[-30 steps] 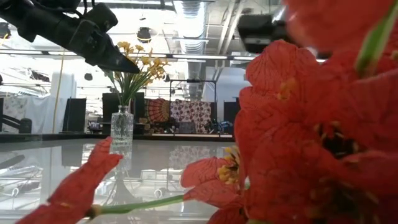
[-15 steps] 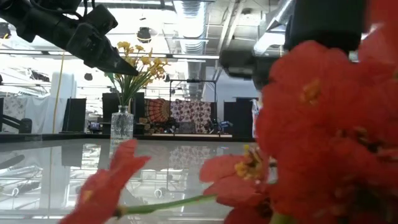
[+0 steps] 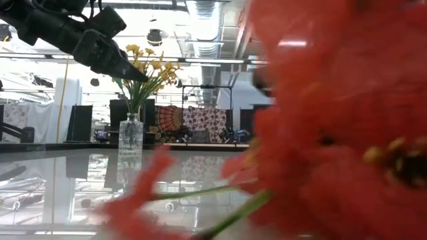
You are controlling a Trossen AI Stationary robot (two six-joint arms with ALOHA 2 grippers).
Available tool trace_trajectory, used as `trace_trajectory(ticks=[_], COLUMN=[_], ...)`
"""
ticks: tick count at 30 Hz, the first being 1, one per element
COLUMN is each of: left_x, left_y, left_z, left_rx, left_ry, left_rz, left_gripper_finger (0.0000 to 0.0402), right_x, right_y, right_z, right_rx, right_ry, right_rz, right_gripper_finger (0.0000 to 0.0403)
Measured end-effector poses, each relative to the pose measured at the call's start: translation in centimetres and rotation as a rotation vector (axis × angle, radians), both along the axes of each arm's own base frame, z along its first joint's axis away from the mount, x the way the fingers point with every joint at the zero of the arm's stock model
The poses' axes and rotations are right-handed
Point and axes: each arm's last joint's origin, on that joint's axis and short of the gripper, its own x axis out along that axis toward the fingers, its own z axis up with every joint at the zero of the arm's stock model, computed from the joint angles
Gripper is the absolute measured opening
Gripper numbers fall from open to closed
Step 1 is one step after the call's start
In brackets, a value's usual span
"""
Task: Sort flowers into vase by color
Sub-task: Adjust the violet vase
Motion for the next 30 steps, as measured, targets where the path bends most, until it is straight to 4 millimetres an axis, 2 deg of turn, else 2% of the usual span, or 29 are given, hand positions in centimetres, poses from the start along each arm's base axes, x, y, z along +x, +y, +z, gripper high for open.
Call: trace_trajectory(ticks=[4,8,11,15,21,26,30], left_x=[0.0,0.0,0.0,0.0,0.0,0.0,0.1], left_y=[0.0,0.1,0.1,0.1,0.1,0.2,0.2], left_z=[0.0,0.0,0.0,0.1,0.1,0.2,0.4], left_rx=[0.002,0.007,0.009,0.009,-0.005,-0.006,0.003], left_ry=[0.001,-0.002,-0.004,-0.005,-0.010,-0.026,-0.045], left_rz=[0.005,0.022,0.028,0.031,0.037,0.047,0.070], left_gripper_finger=[0.0164,0.0164,0.0164,0.0164,0.0164,0.0164,0.0164], right_x=[-1.9,-5.4,-8.1,-11.2,-15.1,-17.3,-17.4], right_y=[-1.6,-4.7,-7.5,-10.5,-13.1,-14.4,-14.6], right_z=[1.3,3.0,4.1,4.7,3.1,0.9,0.2], right_rx=[0.033,0.104,0.259,0.469,0.717,0.783,0.761], right_ry=[0.072,0.005,-0.175,-0.538,-1.046,-1.242,-1.276], right_rz=[-0.091,-0.196,-0.309,-0.426,-0.492,-0.586,-0.638], right_gripper_finger=[0.0155,0.0155,0.0155,0.0155,0.0155,0.0155,0.0155])
